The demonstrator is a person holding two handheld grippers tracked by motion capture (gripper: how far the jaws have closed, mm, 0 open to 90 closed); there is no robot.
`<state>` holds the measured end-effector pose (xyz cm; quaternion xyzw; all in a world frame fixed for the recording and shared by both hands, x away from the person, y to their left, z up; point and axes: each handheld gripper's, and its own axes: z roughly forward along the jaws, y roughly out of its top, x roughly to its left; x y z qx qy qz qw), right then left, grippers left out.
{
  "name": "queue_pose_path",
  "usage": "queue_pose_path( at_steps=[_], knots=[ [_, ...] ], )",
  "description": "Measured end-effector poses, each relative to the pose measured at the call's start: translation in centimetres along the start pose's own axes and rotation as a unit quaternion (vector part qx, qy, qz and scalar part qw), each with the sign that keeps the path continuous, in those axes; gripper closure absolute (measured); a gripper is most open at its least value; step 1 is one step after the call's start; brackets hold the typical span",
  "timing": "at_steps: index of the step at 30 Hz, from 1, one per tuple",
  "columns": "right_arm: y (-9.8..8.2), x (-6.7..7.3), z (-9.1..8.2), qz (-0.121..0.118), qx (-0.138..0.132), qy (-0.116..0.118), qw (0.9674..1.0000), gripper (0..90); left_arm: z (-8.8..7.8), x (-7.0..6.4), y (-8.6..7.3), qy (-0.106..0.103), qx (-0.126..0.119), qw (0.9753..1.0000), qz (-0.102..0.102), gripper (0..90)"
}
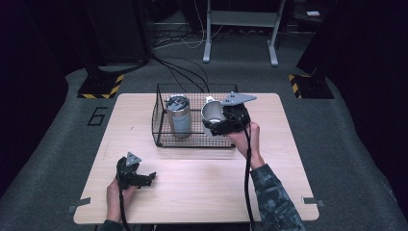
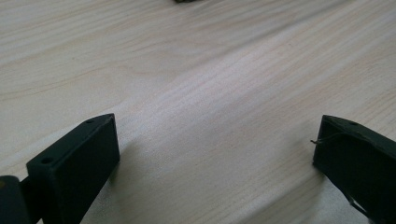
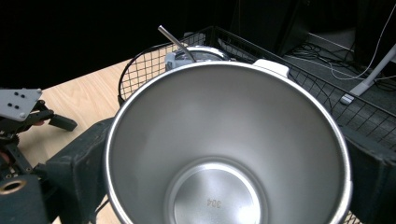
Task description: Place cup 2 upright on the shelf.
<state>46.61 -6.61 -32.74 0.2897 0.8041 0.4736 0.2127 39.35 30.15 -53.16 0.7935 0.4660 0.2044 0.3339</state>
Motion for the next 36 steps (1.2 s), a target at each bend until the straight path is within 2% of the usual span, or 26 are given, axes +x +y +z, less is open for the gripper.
queue_pose_path(
  at_steps=[9,16,27,28,32,36],
  knots=[
    [0.6,-1.6,1.2,0.011,0.005,-0.015,0.9998,5.6,-0.1,0.1,0.0,0.0,0.005,1.0,0.007,0.2],
    [0.7,-2.2,2.4,0.029,0.013,-0.016,0.9994,5.6,-0.1,0.0,0.0,0.0,0.003,1.0,0.003,0.2],
    [0.6,-3.2,4.1,0.039,0.025,-0.025,0.9986,5.6,0.0,0.0,0.0,-0.001,0.002,1.0,0.001,0.2],
    [0.6,-3.3,4.3,0.04,0.027,-0.026,0.9985,5.6,-0.1,0.1,0.0,-0.001,0.006,1.0,0.007,0.2],
    [0.5,-3.6,5.2,0.042,0.032,-0.031,0.9982,5.6,-0.2,0.1,0.0,-0.004,0.01,0.9999,0.008,0.2],
    [0.4,-3.7,5.8,0.046,0.032,-0.034,0.9979,5.6,-0.1,0.0,0.0,-0.003,0.005,1.0,0.0,0.2]
  ],
)
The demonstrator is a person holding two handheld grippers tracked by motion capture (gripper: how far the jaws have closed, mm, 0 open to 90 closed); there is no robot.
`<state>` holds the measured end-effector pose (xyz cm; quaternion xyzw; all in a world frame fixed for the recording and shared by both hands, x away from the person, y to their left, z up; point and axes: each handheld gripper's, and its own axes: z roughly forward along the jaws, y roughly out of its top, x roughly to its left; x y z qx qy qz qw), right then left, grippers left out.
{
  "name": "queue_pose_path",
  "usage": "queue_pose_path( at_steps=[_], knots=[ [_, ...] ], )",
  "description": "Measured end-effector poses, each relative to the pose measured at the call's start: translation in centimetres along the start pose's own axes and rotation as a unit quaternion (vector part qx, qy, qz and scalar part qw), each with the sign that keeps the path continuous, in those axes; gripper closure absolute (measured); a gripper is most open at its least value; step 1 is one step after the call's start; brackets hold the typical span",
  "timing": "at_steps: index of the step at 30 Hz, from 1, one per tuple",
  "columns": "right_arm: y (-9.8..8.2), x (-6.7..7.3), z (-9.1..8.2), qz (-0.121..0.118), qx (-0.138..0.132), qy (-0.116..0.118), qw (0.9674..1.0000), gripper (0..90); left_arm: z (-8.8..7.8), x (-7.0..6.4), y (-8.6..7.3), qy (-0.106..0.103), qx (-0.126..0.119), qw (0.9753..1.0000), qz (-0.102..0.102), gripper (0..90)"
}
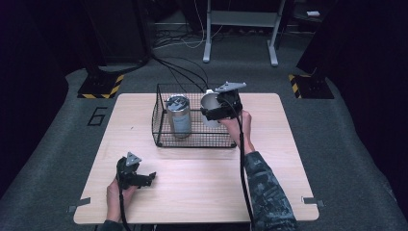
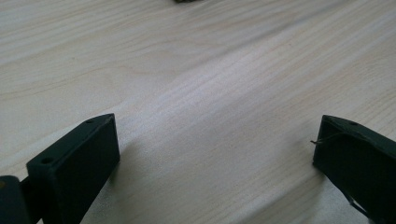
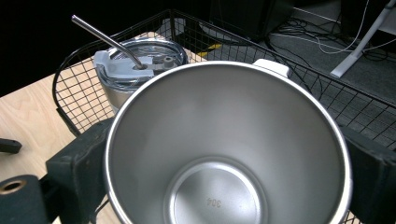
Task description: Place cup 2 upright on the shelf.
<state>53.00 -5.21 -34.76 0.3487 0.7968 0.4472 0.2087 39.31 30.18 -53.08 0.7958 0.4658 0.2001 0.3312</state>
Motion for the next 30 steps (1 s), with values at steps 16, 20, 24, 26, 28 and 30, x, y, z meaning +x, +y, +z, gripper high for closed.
queue_pose_path(
  at_steps=[16,20,24,26,28,30],
  knots=[
    [-0.6,-0.8,2.5,0.006,0.021,-0.015,0.9997,5.6,0.0,0.0,0.0,-0.001,0.0,1.0,-0.002,0.2],
    [-0.9,-1.1,3.3,0.019,0.033,-0.018,0.9991,5.6,0.0,0.0,0.0,0.0,0.0,1.0,0.0,0.2],
    [-1.2,-1.5,3.8,0.022,0.038,-0.016,0.9989,5.6,0.1,0.0,0.0,0.002,-0.008,1.0,-0.004,0.2],
    [-1.3,-1.6,4.0,0.028,0.042,-0.016,0.9986,5.6,0.0,0.0,0.0,0.0,-0.003,1.0,-0.003,0.2],
    [-1.3,-1.6,4.1,0.024,0.046,-0.019,0.9985,5.6,0.1,0.0,0.0,0.002,-0.007,1.0,-0.004,0.2],
    [-1.4,-1.7,4.2,0.026,0.048,-0.019,0.9984,5.6,0.1,0.0,0.0,0.001,-0.006,1.0,-0.004,0.2]
  ],
)
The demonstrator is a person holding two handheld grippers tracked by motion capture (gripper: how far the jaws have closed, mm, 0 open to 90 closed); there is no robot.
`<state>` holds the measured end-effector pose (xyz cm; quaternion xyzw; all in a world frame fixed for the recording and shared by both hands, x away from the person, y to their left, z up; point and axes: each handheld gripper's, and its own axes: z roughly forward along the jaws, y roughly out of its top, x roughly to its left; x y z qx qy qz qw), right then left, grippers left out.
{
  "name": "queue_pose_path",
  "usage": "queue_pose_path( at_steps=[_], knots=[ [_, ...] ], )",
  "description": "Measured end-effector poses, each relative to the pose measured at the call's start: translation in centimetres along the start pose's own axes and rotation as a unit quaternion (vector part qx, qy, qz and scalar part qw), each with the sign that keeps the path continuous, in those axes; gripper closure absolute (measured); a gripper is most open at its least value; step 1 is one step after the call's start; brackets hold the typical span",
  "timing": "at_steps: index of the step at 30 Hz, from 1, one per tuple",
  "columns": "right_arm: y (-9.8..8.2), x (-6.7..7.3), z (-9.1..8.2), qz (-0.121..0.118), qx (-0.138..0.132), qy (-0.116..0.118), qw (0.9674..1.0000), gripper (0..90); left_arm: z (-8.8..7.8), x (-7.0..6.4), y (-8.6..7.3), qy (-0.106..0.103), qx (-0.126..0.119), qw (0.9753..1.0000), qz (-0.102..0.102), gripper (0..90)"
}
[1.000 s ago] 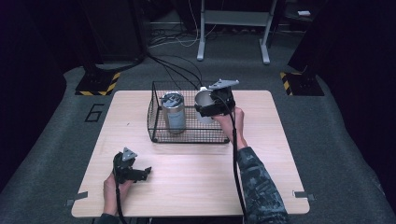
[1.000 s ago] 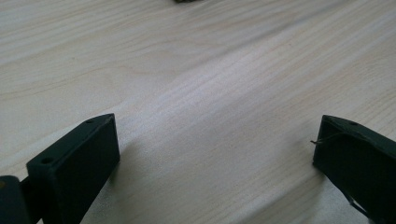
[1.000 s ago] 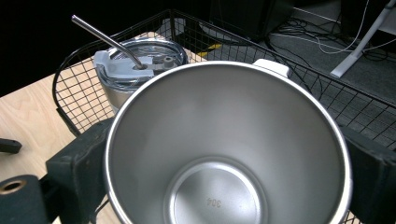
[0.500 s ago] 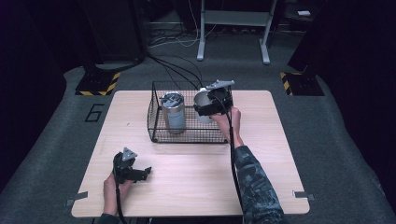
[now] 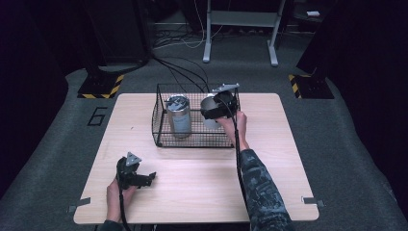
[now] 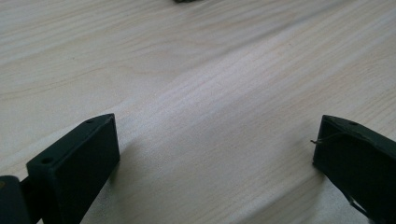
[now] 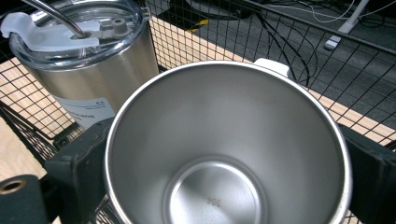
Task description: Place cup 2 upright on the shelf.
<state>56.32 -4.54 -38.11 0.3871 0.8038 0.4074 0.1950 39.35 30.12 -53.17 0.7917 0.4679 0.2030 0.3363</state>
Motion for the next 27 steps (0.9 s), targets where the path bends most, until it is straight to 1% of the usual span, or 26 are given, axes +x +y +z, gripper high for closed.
queue_pose_path(
  at_steps=[2,6,7,10,12,14,15,16,17,18,22,23,24,25,26,27],
  knots=[
    [0.0,-0.1,0.1,0.002,0.001,-0.001,1.0,5.6,0.0,0.0,0.0,0.003,-0.002,1.0,0.0,0.2],
    [-0.1,-0.3,0.2,0.008,0.001,-0.004,1.0,5.6,0.0,0.0,0.0,0.0,-0.001,1.0,-0.001,0.2],
    [-0.1,-0.3,0.3,0.005,0.002,-0.008,1.0,5.6,0.0,0.0,0.0,0.001,-0.001,1.0,0.0,0.2],
    [-0.2,-0.5,0.6,0.004,0.004,-0.008,1.0,5.6,0.0,0.0,0.0,0.0,-0.001,1.0,-0.001,0.2],
    [-0.3,-0.5,0.8,0.011,0.007,-0.009,0.9999,5.6,0.0,0.0,0.0,0.0,0.0,1.0,-0.001,0.2],
    [-0.4,-0.7,1.0,0.011,0.009,-0.01,0.9998,5.6,0.0,0.0,0.0,0.0,-0.001,1.0,-0.001,0.2],
    [-0.5,-0.8,1.1,0.011,0.011,-0.01,0.9998,5.6,0.0,0.1,0.0,-0.001,0.004,1.0,0.004,0.2],
    [-0.5,-0.9,1.2,0.01,0.013,-0.011,0.9998,5.6,0.0,0.0,0.0,0.0,0.003,1.0,0.004,0.2],
    [-0.5,-0.8,1.4,0.017,0.012,-0.013,0.9997,5.6,0.0,0.0,0.0,0.002,0.002,1.0,0.005,0.2],
    [-0.6,-0.9,1.5,0.015,0.018,-0.013,0.9996,5.6,0.0,0.0,0.0,0.001,0.001,1.0,0.004,0.2],
    [-0.9,-1.1,2.0,0.023,0.023,-0.005,0.9995,5.6,-0.1,0.0,0.0,0.002,0.003,1.0,0.004,0.2],
    [-1.0,-1.1,2.2,0.019,0.031,-0.002,0.9993,5.6,0.0,0.0,0.0,0.003,0.001,1.0,0.005,0.2],
    [-1.0,-1.0,2.4,0.027,0.029,-0.003,0.9992,5.6,0.0,0.0,0.0,0.002,0.001,1.0,0.004,0.2],
    [-1.0,-1.0,2.4,0.027,0.029,-0.003,0.9992,5.6,0.0,0.0,0.0,0.002,0.001,1.0,0.004,0.2],
    [-1.0,-0.9,2.5,0.034,0.032,-0.002,0.9989,5.6,0.0,0.0,0.0,0.002,0.001,1.0,0.004,0.2],
    [-1.1,-0.9,2.6,0.03,0.029,0.001,0.9991,5.6,0.0,0.0,0.0,0.001,0.001,1.0,0.004,0.2]
  ],
)
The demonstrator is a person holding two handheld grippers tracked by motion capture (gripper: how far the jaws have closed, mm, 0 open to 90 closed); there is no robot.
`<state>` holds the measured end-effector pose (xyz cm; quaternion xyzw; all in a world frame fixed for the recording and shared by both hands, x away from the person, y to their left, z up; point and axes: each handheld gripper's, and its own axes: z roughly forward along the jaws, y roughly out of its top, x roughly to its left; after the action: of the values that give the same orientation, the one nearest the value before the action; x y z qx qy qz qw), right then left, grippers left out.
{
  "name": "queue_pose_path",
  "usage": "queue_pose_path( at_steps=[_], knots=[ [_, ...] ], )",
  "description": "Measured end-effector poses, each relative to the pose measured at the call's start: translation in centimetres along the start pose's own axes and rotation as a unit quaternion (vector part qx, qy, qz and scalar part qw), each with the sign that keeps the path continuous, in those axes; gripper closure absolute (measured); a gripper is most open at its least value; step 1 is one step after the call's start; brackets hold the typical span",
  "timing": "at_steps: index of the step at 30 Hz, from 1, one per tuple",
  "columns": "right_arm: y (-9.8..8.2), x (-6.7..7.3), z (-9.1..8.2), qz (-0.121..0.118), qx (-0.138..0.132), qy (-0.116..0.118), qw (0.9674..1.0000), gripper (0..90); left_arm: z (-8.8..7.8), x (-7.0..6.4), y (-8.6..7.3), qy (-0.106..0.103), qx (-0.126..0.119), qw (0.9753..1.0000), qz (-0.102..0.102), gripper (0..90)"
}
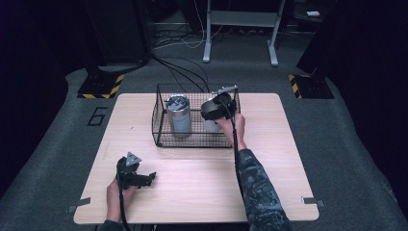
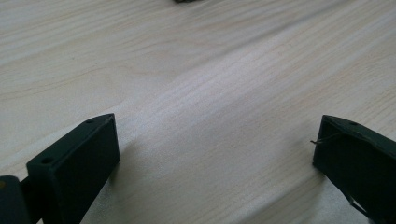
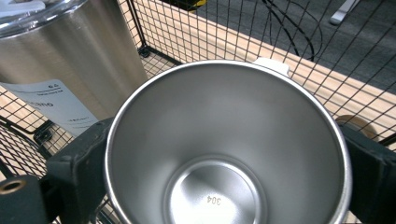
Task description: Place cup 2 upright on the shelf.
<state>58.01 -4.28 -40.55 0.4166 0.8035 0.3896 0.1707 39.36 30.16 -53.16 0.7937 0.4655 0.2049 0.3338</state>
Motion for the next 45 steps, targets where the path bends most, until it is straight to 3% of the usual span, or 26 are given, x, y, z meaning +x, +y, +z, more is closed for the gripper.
queue_pose_path(
  at_steps=[2,8,10,11,14,19,20,23,26,31,45],
  knots=[
    [-0.1,-0.1,0.2,-0.008,0.008,0.001,0.9999,5.5,0.0,0.0,0.0,-0.001,0.001,1.0,0.001,0.2],
    [-0.3,0.3,0.8,0.003,0.014,0.002,0.9999,5.5,0.0,0.0,0.0,0.0,0.001,1.0,0.001,0.2],
    [-0.4,0.1,0.9,-0.007,0.019,0.004,0.9998,5.5,0.0,0.0,0.0,0.0,0.001,1.0,0.001,0.2],
    [-0.4,0.3,1.0,0.007,0.024,0.004,0.9997,5.5,0.0,0.0,0.0,-0.001,0.001,1.0,0.001,0.2],
    [-0.5,0.2,1.3,-0.004,0.031,0.001,0.9995,5.5,0.0,0.0,0.0,0.0,0.0,1.0,0.002,0.2],
    [-0.6,0.5,1.5,0.006,0.035,0.006,0.9994,5.4,-0.1,0.1,0.0,0.001,0.004,1.0,0.007,0.2],
    [-0.7,0.5,1.6,0.006,0.033,0.005,0.9994,5.4,0.0,-0.1,0.0,0.002,-0.004,1.0,-0.002,0.2],
    [-0.8,0.7,1.6,0.0,0.04,0.002,0.9992,5.4,0.0,0.0,0.0,0.001,-0.002,1.0,-0.001,0.3],
    [-0.8,0.8,1.6,0.014,0.036,0.008,0.9992,5.4,0.0,0.0,0.0,0.001,-0.002,1.0,-0.001,0.3],
    [-0.9,0.8,1.9,0.006,0.053,0.003,0.9986,5.4,0.0,0.0,0.0,0.0,-0.002,1.0,-0.002,0.3],
    [-1.3,0.4,2.3,0.026,0.087,0.006,0.9959,5.0,0.0,0.0,0.0,0.0,-0.002,1.0,-0.001,0.3]
  ],
)
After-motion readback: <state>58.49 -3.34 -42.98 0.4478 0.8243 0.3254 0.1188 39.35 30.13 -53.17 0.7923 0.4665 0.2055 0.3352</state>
